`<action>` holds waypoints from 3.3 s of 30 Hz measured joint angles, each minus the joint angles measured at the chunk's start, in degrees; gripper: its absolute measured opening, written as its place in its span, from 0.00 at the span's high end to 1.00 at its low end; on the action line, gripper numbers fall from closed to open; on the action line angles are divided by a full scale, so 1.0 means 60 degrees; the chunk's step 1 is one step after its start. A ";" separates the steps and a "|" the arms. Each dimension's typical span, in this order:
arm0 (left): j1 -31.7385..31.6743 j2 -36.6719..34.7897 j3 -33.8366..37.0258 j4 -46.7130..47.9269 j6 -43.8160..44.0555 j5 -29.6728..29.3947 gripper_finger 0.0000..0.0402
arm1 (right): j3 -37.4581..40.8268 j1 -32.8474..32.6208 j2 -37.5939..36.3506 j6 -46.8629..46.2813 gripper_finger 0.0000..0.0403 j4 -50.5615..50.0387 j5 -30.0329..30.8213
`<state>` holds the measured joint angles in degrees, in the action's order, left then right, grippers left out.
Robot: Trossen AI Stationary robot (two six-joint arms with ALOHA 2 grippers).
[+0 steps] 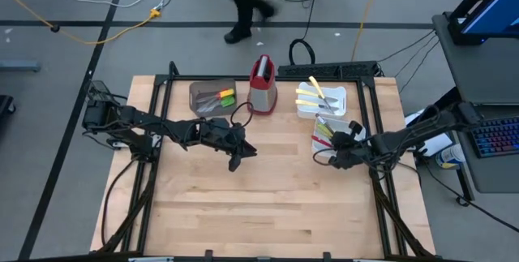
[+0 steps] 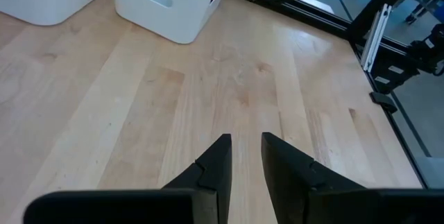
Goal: Pick & Place Kitchen Items
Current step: Put the gold serving spoon into the bottom white bin, then return to Home Position
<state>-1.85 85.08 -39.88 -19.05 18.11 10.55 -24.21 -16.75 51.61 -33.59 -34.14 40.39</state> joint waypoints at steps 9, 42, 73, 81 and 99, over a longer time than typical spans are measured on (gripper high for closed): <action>0.0000 -0.0004 0.0000 -0.0086 0.0006 -0.0004 0.80 | 0.0876 0.0426 -0.0057 -0.0112 0.89 0.0814 0.0010; 0.0000 -0.0368 0.0000 -0.0029 -0.0012 -0.0015 0.80 | -0.0342 0.0421 -0.0101 0.4674 0.68 0.5510 0.0497; 0.0007 -0.6495 0.0004 0.4243 -0.2457 -0.3010 0.84 | -0.0923 0.0442 0.0704 0.8696 0.99 1.4276 -0.3241; 0.0007 -0.8085 0.0004 0.5588 -0.2866 -0.3361 0.97 | -0.2760 0.0481 0.0150 0.9012 1.00 0.9090 -0.3269; 0.0007 -1.3007 0.0431 0.8742 -0.3545 -0.4540 0.95 | -0.2493 0.0481 -0.2944 0.7462 1.00 0.4497 -0.3287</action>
<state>-1.80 7.03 -37.29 33.41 -3.16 -16.69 -39.17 -13.87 33.94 11.18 -7.16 20.67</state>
